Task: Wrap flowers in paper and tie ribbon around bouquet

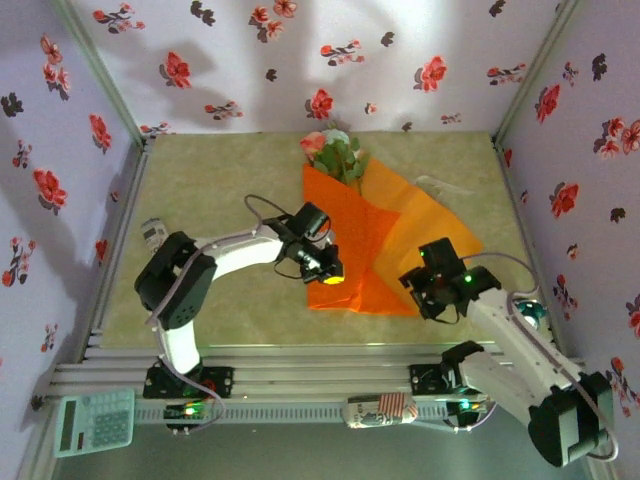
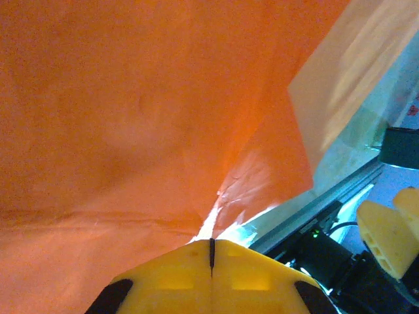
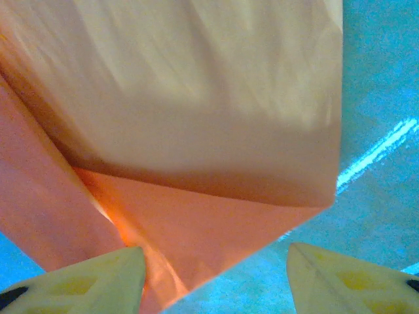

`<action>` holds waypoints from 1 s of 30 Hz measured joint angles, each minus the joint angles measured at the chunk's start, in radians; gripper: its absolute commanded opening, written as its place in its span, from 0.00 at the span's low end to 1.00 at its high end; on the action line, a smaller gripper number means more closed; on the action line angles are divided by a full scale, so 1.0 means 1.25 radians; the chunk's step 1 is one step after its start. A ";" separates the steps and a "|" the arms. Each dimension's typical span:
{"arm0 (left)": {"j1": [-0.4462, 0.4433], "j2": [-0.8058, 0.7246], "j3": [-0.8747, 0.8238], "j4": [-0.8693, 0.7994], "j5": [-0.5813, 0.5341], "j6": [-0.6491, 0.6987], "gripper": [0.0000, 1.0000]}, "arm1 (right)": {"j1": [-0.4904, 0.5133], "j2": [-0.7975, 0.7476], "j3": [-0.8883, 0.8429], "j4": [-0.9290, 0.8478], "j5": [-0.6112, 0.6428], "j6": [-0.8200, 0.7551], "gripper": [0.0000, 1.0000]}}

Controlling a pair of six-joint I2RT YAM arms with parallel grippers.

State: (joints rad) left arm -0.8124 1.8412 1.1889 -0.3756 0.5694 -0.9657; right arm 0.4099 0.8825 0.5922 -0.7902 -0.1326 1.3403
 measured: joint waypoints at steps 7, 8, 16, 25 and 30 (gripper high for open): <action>-0.014 0.053 0.018 -0.027 -0.008 0.036 0.00 | 0.000 -0.103 -0.158 0.080 -0.077 -0.015 0.53; -0.015 0.057 0.021 -0.030 -0.009 0.041 0.00 | 0.000 -0.110 -0.179 0.100 -0.083 -0.010 0.51; -0.022 0.085 0.028 -0.049 -0.015 0.067 0.00 | -0.001 -0.111 -0.255 0.246 -0.088 0.005 0.41; -0.026 0.102 0.028 -0.065 -0.030 0.090 0.00 | -0.001 -0.097 -0.268 0.314 -0.059 -0.027 0.15; -0.026 0.110 0.034 -0.074 -0.036 0.105 0.00 | 0.000 -0.097 -0.234 0.288 -0.046 -0.051 0.04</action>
State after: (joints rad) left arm -0.8452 1.9789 1.2316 -0.4675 0.5240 -0.8341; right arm 0.4095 0.7609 0.2996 -0.4305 -0.1902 1.2762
